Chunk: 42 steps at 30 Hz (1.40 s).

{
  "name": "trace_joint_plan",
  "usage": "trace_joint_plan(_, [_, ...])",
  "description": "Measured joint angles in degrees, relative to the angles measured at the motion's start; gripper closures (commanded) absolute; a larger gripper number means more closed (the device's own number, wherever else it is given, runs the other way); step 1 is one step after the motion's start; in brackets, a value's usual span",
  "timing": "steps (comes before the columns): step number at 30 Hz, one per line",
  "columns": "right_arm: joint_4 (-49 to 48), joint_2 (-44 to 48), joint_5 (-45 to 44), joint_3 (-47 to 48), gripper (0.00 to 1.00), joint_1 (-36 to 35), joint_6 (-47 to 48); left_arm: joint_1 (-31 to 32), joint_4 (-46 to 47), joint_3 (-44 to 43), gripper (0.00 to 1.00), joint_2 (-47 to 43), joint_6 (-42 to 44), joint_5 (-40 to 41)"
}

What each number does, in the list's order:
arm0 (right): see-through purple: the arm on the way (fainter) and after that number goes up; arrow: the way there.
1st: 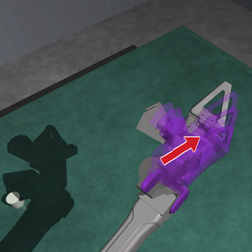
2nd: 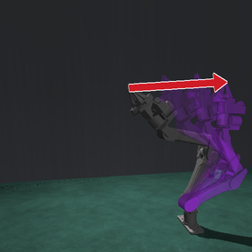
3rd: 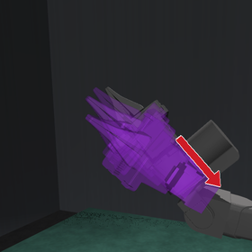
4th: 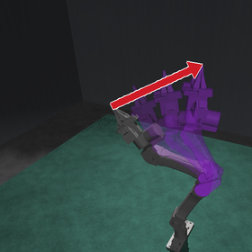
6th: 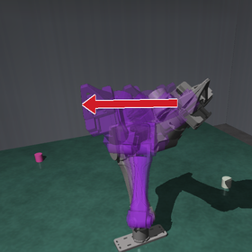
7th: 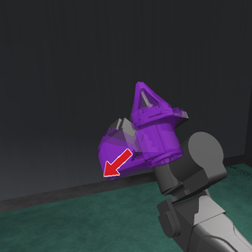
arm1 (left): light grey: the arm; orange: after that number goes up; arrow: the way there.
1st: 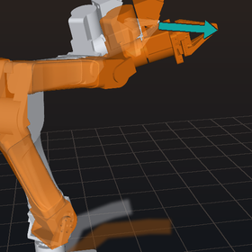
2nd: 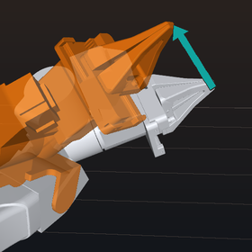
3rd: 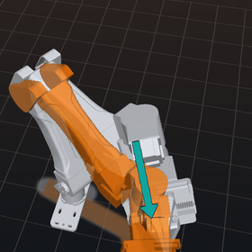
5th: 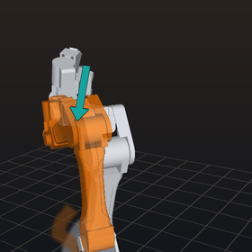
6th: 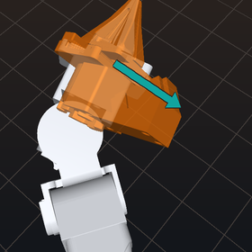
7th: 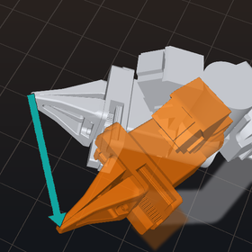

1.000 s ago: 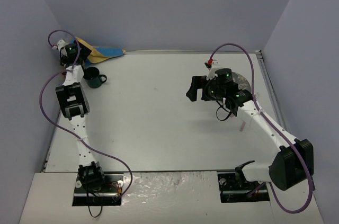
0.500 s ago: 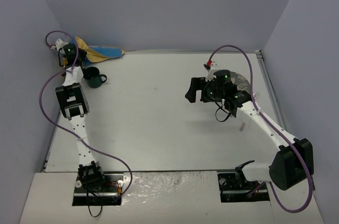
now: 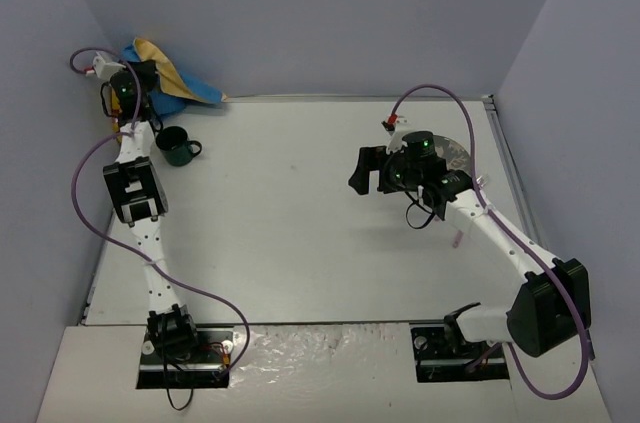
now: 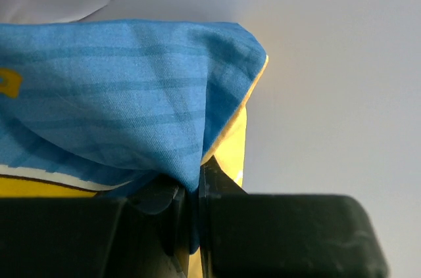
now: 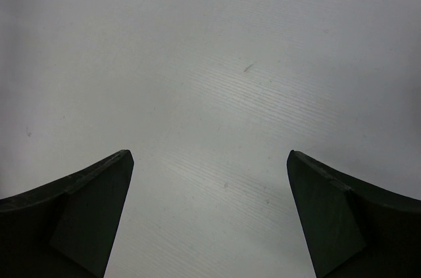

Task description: Set the dinner table for one person

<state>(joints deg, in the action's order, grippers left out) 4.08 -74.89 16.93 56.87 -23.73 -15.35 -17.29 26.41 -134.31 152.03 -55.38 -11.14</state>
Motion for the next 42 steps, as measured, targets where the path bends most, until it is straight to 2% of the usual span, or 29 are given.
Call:
trace_joint_plan(8, [0.0, 1.3, 0.6, 0.6, 0.00, 0.0, 1.9, 1.9, 5.2, 1.0, 1.00, -3.7, -6.3, -4.3])
trace_joint_plan(15, [0.3, 7.4, 1.2, 0.6, 0.00, 0.0, 3.5, 7.7, 8.1, 5.8, 1.00, -11.9, -9.3, -7.6])
trace_joint_plan(26, [3.0, 21.2, 1.8, -0.9, 0.00, 0.0, 5.6, 19.7, 16.8, 23.7, 1.00, -29.8, -13.8, -12.6])
trace_joint_plan(30, [5.4, 25.3, 1.8, -1.2, 0.00, 0.0, 6.2, 24.6, 19.2, 38.1, 1.00, -39.1, -14.4, -14.2])
trace_joint_plan(35, [8.5, 31.3, 1.4, -2.2, 0.00, 0.0, 6.4, 32.4, 20.2, 60.5, 1.00, -54.2, -13.6, -18.0])
trace_joint_plan(38, [9.0, 33.8, 1.3, -3.0, 0.00, 0.0, 6.2, 36.5, 19.4, 76.0, 1.00, -65.5, -11.7, -20.4])
trace_joint_plan(42, [9.8, 34.6, 1.7, -4.7, 0.00, 0.0, 5.3, 37.1, 14.9, 96.3, 1.00, -83.2, -9.7, -21.2])
